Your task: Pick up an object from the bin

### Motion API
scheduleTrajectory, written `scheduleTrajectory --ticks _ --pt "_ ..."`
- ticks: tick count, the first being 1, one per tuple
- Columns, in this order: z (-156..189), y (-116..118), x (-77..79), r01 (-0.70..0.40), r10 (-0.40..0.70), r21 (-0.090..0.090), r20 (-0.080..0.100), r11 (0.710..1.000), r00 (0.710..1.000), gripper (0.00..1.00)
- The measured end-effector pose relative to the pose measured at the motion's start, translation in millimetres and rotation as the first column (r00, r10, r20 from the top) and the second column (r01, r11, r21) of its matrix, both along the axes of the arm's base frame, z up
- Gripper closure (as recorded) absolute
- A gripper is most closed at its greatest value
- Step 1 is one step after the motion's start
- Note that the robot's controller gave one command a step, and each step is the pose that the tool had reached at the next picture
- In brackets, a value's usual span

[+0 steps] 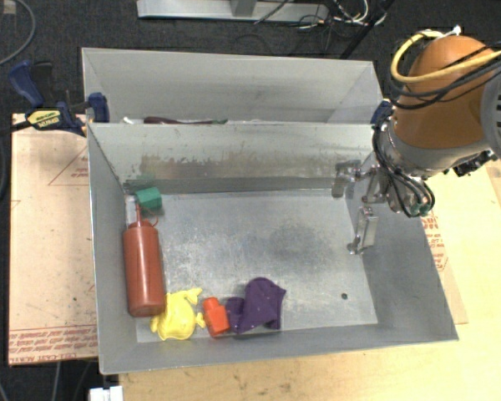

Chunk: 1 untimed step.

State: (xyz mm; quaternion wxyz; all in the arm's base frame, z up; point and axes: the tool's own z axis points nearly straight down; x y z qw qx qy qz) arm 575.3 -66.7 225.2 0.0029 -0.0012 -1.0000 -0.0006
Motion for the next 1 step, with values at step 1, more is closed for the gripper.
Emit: scheduleTrajectory --ticks 1 --pt "4.9 0.2 1.2 -0.002 0.002 -0.001 0.008 1.000 1.000 0.00"
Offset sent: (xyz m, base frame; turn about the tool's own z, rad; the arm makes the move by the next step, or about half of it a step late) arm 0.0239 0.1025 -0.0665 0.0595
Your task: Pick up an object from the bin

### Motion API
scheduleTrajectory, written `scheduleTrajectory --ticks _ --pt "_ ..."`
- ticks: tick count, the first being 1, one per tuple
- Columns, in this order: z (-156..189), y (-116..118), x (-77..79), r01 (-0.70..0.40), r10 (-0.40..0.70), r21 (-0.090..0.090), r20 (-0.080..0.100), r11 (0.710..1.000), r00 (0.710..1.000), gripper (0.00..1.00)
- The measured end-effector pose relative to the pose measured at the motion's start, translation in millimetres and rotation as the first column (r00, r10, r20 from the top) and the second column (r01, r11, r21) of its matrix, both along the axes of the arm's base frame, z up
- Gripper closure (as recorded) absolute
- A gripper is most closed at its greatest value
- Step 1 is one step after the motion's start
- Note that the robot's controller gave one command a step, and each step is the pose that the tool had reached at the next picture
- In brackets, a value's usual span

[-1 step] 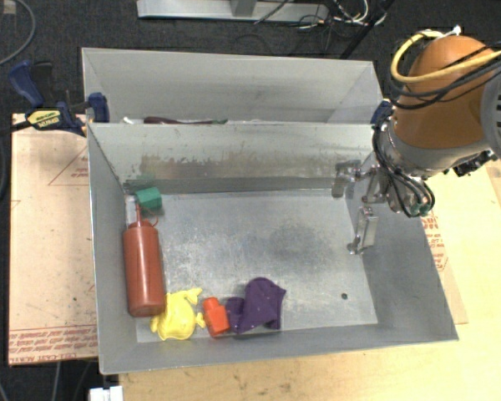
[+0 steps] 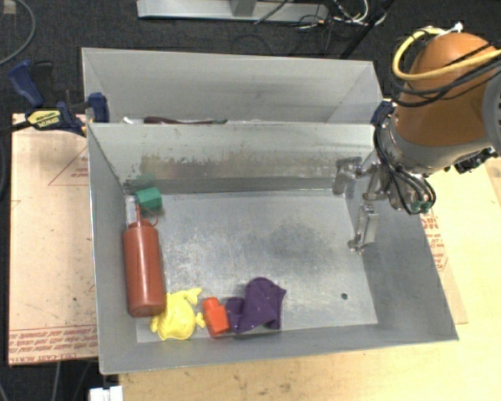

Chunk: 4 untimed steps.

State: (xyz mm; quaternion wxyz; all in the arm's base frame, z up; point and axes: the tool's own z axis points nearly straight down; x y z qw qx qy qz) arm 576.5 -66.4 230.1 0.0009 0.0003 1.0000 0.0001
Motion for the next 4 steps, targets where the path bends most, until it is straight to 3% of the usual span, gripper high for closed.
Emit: scheduleTrajectory --ticks 1,2,3,4 --pt "-37 53 13.6 0.038 -0.038 0.000 0.001 0.999 0.999 0.00" --pt "-58 78 2.1 0.013 -0.013 0.004 -0.002 1.000 1.000 0.00" --pt "-94 31 -47.8 -0.097 0.097 0.001 0.006 0.995 0.995 0.00" --pt "-122 45 -68.2 -0.105 0.105 -0.001 -0.003 0.994 0.994 0.00"
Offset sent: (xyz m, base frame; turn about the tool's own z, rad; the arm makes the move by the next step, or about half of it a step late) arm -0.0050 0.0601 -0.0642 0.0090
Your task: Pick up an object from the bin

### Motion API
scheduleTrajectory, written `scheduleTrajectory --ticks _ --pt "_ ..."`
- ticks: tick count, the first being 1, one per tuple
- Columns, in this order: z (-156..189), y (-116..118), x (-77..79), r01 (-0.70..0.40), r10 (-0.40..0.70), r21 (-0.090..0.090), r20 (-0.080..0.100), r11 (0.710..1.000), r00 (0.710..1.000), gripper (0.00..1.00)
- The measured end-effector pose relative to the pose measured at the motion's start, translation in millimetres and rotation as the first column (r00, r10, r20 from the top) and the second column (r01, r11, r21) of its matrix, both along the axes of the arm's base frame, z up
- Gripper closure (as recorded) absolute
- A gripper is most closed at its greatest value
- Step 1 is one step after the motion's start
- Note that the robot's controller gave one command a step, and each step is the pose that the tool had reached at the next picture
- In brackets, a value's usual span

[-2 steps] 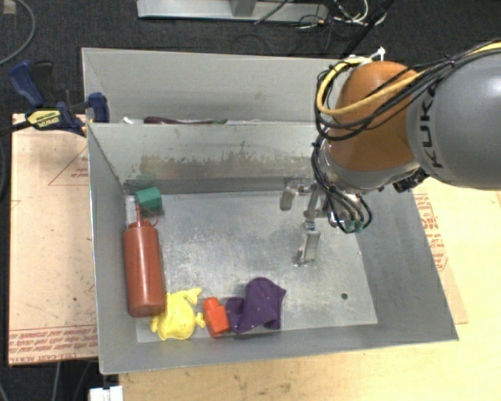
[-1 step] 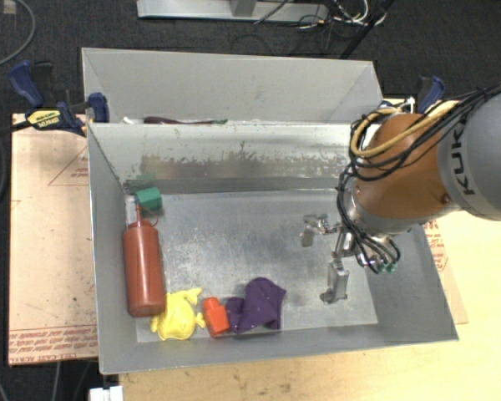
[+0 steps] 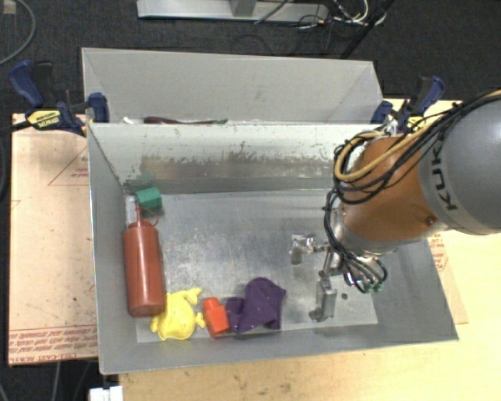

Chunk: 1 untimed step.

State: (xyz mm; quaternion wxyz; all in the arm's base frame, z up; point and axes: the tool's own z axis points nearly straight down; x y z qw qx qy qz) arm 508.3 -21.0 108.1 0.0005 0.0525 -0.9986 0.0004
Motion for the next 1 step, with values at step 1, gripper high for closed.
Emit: scheduleTrajectory --ticks 1 --pt "-24.5 37.3 33.1 -0.034 0.034 0.005 0.009 0.999 0.999 0.00"
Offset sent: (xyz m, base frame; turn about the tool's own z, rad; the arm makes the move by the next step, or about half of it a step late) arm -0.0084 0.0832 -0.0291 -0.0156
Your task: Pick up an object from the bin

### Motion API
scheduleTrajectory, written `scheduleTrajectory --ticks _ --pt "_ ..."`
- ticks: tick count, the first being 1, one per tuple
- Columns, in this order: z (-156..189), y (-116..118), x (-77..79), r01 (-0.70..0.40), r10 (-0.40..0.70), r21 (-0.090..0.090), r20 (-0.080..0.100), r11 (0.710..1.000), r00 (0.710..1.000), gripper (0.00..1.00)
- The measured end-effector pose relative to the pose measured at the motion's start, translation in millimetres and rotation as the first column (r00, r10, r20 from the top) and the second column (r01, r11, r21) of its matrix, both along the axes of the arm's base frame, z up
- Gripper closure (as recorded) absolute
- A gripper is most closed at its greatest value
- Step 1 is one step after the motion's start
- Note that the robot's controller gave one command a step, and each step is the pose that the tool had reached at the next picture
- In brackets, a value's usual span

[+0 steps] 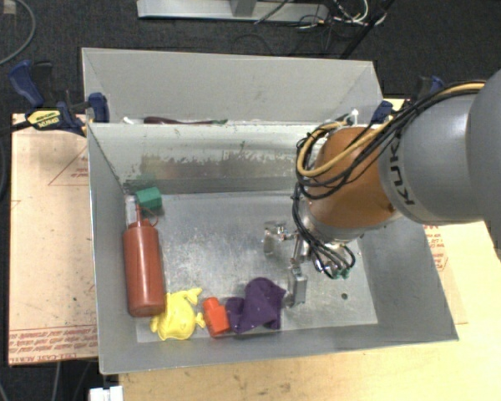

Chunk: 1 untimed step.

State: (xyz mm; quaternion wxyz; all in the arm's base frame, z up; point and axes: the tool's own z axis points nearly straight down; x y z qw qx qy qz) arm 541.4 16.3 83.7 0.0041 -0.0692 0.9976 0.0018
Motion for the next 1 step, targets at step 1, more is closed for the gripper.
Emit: scheduleTrajectory --ticks 1 --pt "-4.8 31.3 -22.5 0.001 -0.001 -0.003 -0.004 1.000 1.000 0.00"
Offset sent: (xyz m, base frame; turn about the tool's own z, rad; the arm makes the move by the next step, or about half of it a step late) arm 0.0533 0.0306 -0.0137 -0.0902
